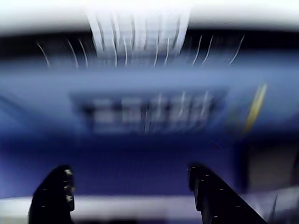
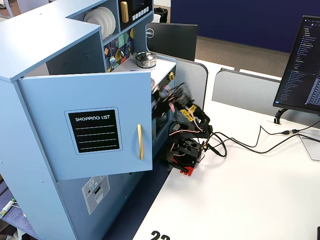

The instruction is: Pick up the green pineapple from the left cabinet and place it in the gray recipient

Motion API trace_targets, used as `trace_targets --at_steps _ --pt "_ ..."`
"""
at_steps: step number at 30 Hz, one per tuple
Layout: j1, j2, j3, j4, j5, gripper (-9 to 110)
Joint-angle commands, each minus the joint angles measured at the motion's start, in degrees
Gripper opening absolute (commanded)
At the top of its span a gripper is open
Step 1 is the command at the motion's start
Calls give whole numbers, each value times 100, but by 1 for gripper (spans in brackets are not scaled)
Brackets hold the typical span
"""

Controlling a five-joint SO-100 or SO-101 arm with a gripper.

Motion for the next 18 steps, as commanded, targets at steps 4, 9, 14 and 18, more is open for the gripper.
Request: trace_targets --at_steps 4,9,14,18 --pt "-237 246 3059 -1995 53 19" --pt "-237 589 4131 -2171 325 17" --pt "-325 1099 4192 -1055 483 11" --pt "-202 1591 4192 -62 360 9"
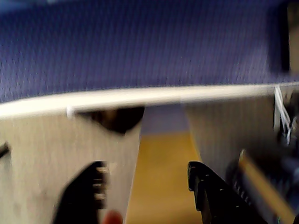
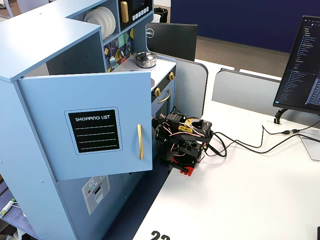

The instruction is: Pick up the green pineapple from the left cabinet and place it in the gray recipient

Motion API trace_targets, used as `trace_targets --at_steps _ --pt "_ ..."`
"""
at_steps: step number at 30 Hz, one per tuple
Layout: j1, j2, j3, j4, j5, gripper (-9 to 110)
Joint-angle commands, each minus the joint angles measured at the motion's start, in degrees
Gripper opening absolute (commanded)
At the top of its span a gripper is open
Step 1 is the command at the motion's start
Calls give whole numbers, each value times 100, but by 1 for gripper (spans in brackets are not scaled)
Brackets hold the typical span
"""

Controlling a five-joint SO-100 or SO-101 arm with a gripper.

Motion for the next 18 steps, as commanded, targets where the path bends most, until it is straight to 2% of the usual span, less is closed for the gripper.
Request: trace_targets --at_steps 1,6,18 --pt "88 413 -26 1020 -35 9" --pt "439 976 -26 1468 202 10" --pt "352 1274 -26 1617 396 12"
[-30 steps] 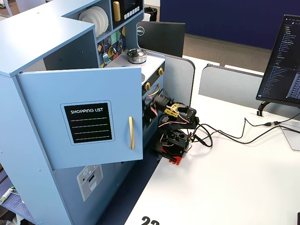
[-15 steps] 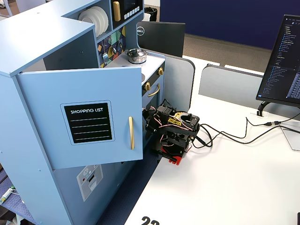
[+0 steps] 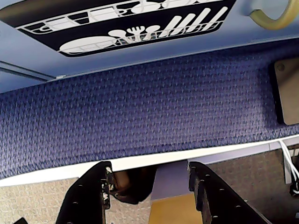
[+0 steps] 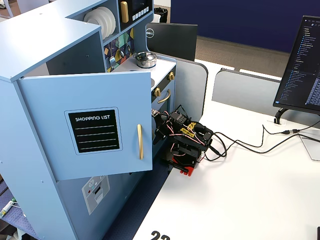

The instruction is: Pick up the green pineapple from the left cabinet and place it in the gray recipient

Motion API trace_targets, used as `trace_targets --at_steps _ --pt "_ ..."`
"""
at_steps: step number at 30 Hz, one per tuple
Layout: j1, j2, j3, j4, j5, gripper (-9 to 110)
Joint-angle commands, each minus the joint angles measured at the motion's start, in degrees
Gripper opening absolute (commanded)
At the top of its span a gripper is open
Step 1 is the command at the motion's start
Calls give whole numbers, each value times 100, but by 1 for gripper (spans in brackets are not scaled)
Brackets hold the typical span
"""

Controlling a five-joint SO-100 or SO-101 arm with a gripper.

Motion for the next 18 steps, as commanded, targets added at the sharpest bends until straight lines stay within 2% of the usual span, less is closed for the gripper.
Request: trace_targets --at_steps 1,18 --pt "-79 -9 70 940 220 12" --pt "-35 -9 70 940 220 13"
